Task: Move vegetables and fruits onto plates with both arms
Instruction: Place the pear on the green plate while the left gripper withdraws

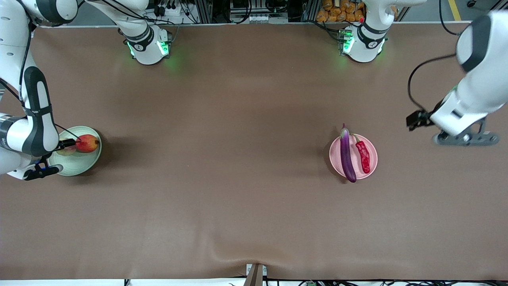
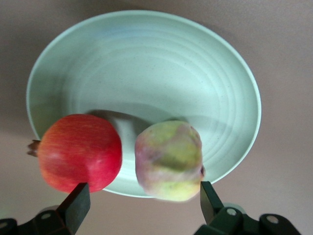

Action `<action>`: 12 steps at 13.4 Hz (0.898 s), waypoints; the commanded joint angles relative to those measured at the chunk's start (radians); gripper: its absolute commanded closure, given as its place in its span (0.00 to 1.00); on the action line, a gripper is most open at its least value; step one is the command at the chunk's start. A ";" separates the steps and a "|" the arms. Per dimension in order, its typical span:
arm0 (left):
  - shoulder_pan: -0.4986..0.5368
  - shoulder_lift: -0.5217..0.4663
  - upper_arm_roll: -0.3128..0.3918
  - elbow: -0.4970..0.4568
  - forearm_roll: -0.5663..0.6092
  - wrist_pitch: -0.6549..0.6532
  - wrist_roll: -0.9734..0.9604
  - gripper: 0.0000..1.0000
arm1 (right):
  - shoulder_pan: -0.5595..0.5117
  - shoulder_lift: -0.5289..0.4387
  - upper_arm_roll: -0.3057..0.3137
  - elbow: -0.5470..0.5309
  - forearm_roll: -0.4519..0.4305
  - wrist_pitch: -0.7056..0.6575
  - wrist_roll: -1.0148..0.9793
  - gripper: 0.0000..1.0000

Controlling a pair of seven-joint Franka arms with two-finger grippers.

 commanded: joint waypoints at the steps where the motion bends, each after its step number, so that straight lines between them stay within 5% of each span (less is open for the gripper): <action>1: 0.010 -0.080 -0.014 -0.023 -0.019 -0.049 0.016 0.00 | 0.018 -0.002 0.007 0.092 0.025 -0.147 -0.023 0.00; 6: 0.000 -0.145 -0.013 0.041 -0.031 -0.191 0.035 0.00 | 0.081 -0.046 0.005 0.200 0.224 -0.422 0.032 0.00; 12: 0.000 -0.134 -0.025 0.136 -0.085 -0.275 0.037 0.00 | 0.280 -0.173 0.013 0.193 0.375 -0.492 0.625 0.00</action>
